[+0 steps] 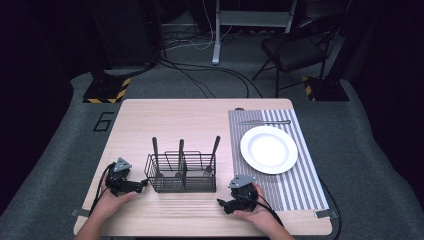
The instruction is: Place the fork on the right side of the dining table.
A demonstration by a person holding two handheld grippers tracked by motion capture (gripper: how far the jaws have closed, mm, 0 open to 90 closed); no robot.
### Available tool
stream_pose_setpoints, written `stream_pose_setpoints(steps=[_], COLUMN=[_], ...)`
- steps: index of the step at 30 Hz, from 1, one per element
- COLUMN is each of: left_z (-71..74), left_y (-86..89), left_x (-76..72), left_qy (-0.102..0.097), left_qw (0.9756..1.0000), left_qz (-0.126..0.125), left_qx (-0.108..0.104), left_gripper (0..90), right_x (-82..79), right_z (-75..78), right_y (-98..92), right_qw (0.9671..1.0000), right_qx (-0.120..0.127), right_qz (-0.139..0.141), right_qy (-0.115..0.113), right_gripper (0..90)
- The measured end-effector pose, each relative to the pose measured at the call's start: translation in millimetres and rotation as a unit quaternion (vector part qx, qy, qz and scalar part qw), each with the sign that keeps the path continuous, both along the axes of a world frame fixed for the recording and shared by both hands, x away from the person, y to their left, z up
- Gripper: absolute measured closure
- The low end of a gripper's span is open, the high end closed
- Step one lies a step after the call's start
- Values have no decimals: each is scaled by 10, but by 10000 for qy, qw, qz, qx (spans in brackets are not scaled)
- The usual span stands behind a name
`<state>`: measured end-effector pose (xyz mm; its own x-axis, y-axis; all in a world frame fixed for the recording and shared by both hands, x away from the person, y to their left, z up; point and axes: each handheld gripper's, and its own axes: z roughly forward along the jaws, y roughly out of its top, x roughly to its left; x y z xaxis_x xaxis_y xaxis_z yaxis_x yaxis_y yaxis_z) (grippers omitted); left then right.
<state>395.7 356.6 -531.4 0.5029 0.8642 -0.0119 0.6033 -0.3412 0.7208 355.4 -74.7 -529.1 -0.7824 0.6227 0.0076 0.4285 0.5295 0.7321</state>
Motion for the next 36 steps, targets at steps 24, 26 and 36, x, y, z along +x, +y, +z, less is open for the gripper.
stream_pose_setpoints(steps=[24, 26, 36], left_z=[-1, -1, -1], left_y=[0, 0, 1], left_x=[-4, -2, -1], left_qy=[1, -6, -13], left_qw=[10000, 10000, 10000], left_qz=[-8, -12, -13], left_qx=[-2, -2, 1], left_gripper=[3, 3, 3], right_x=[-6, -6, -9], right_z=[3, 3, 4], right_y=[-5, -5, -7], right_qw=[10000, 10000, 10000], right_qx=[-9, -8, 15], right_qz=[-41, -42, -57], right_qy=[-16, -19, -8], right_gripper=[137, 138, 150])
